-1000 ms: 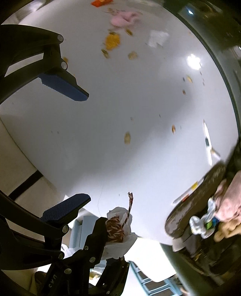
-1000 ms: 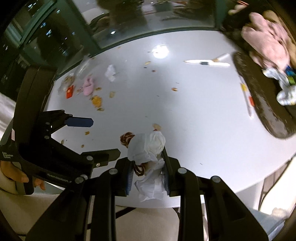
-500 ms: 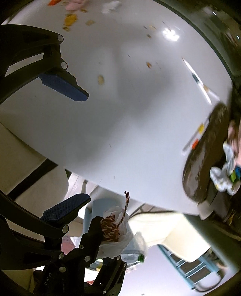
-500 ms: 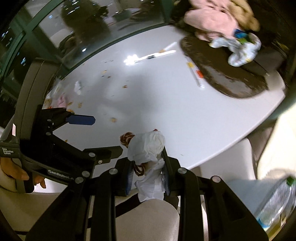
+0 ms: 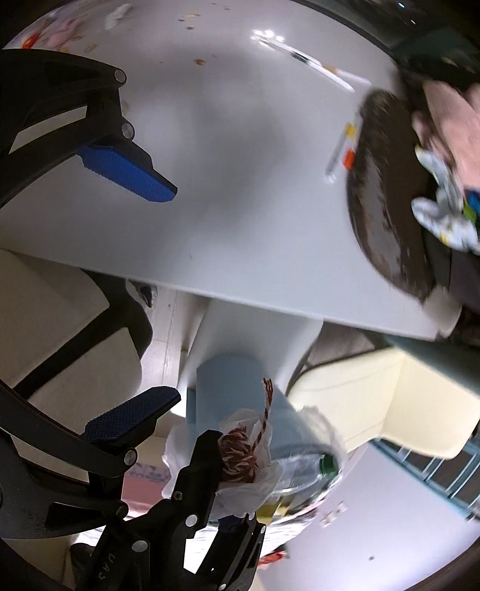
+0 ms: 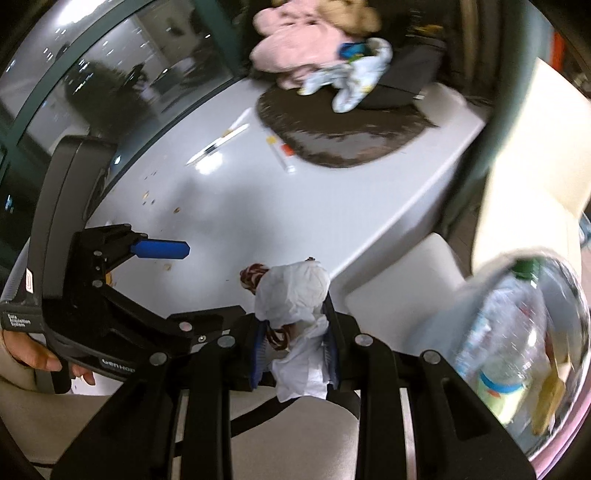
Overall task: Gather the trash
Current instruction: 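Carry the white tissue in the right gripper over to the trash bin, then lower the tissue into the bin and open the right gripper, then withdraw the right gripper from the bin back toward the table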
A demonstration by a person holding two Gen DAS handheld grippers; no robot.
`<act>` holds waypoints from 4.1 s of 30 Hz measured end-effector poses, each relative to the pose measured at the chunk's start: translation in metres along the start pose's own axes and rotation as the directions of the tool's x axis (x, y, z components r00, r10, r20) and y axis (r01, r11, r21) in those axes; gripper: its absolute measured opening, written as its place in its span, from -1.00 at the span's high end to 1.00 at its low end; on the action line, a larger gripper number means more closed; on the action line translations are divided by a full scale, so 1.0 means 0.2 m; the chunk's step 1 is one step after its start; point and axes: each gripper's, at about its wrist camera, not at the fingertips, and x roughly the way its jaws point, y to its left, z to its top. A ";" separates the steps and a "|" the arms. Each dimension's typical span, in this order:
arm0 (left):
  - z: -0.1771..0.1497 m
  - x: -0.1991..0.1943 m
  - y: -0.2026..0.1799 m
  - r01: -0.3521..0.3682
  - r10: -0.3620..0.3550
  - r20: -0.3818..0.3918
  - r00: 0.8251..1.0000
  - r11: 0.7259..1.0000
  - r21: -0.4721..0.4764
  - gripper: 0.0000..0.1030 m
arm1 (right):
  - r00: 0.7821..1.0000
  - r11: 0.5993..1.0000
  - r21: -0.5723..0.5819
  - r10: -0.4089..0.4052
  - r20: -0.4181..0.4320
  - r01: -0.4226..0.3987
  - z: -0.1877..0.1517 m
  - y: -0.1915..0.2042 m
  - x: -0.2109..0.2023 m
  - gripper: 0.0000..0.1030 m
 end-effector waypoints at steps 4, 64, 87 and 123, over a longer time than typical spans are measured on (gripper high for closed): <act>0.09 0.02 -0.15 0.021 -0.021 -0.013 1.000 0.998 0.062 -0.88 | 0.999 0.998 0.066 -0.023 0.032 0.021 -0.05 -0.13 -0.10 0.49; 0.65 0.38 -1.21 0.063 -0.033 -0.073 0.997 0.881 0.468 -0.88 | 0.898 0.802 0.481 -0.435 0.063 0.355 -0.40 -1.08 -0.49 -0.25; 0.55 0.19 -0.96 0.068 -0.066 -0.017 0.998 0.934 0.352 -0.88 | 0.909 0.874 0.352 -0.398 0.123 0.335 -0.29 -0.79 -0.49 -0.25; 0.21 -0.03 0.17 -0.104 0.113 0.020 0.993 0.958 -0.267 -0.88 | 0.998 0.971 -0.234 -0.043 0.051 0.054 0.31 -0.05 0.06 -0.25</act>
